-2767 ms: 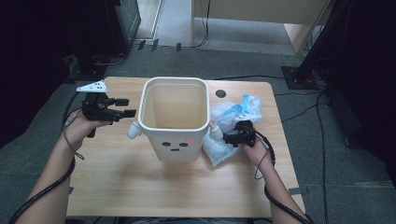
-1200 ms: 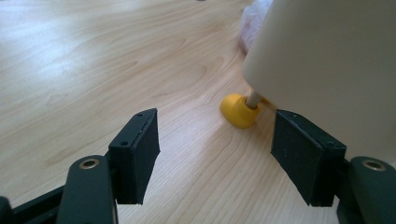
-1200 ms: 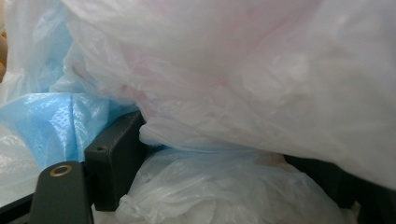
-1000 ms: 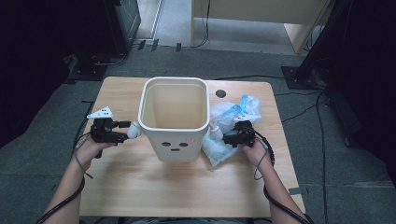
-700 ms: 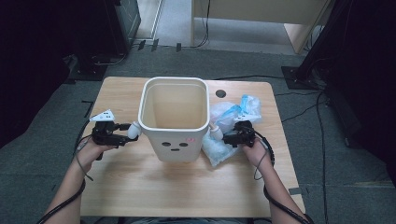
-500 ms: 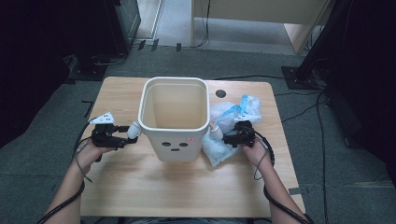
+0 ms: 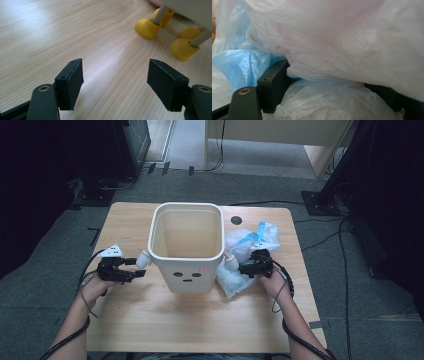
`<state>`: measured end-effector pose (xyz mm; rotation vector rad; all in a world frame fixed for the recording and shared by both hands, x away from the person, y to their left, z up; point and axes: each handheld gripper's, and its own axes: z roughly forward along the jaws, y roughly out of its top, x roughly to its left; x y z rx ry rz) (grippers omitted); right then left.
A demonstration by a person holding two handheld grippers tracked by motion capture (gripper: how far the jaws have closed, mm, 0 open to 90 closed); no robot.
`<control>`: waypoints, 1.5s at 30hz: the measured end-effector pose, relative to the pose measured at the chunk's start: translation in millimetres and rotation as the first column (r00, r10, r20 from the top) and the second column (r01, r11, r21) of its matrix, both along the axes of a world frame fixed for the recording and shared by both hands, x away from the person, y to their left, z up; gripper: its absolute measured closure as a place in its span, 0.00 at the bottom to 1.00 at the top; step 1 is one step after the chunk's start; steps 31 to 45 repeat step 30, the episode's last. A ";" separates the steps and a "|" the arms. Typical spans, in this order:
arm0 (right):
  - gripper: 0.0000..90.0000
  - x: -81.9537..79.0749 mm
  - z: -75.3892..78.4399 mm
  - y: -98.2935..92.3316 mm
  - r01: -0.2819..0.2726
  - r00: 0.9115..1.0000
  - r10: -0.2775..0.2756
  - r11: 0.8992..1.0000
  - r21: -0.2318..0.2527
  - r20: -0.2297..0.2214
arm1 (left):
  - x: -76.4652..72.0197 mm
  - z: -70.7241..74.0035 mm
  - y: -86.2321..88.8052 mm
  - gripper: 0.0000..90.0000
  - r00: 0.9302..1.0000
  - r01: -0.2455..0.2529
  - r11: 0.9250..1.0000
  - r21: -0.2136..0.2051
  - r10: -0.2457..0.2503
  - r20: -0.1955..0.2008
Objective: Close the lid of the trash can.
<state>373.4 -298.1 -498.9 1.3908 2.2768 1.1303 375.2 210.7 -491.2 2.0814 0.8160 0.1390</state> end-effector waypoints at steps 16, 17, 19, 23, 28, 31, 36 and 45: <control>0.25 0.0 -0.2 0.1 0.001 1.000 -0.001 1.000 0.003 -0.004 | 2.1 -13.2 7.4 0.31 1.000 -0.007 0.999 0.051 0.007 0.013; 0.25 -0.1 -0.2 0.2 0.001 1.000 -0.001 1.000 0.003 -0.004 | 2.5 -13.9 7.4 0.31 1.000 -0.003 0.999 0.053 0.003 0.017; 0.25 0.1 -0.3 0.3 -0.001 1.000 0.001 1.000 0.002 -0.003 | 2.8 -15.2 6.9 0.31 1.000 -0.001 0.998 0.061 0.000 0.017; 0.25 0.3 -0.5 0.2 -0.002 1.000 0.002 1.000 0.002 -0.004 | 3.5 -20.6 5.3 0.31 1.000 0.009 0.997 0.082 -0.009 0.002; 0.24 0.2 -0.5 0.4 -0.003 1.000 0.003 1.000 0.003 -0.005 | 3.6 -21.7 4.1 0.29 1.000 0.011 0.997 0.073 -0.012 0.009; 0.24 0.3 -0.5 0.6 -0.002 1.000 0.002 1.000 0.004 -0.005 | 3.3 -22.1 4.2 0.29 1.000 0.011 0.997 0.072 -0.012 0.012; 0.24 0.3 -0.5 0.6 -0.002 1.000 0.002 1.000 0.004 -0.005 | 3.3 -22.1 4.2 0.29 1.000 0.011 0.997 0.072 -0.012 0.012; 0.24 0.3 -0.5 0.6 -0.002 1.000 0.002 1.000 0.004 -0.005 | 3.3 -22.1 4.2 0.29 1.000 0.011 0.997 0.072 -0.012 0.012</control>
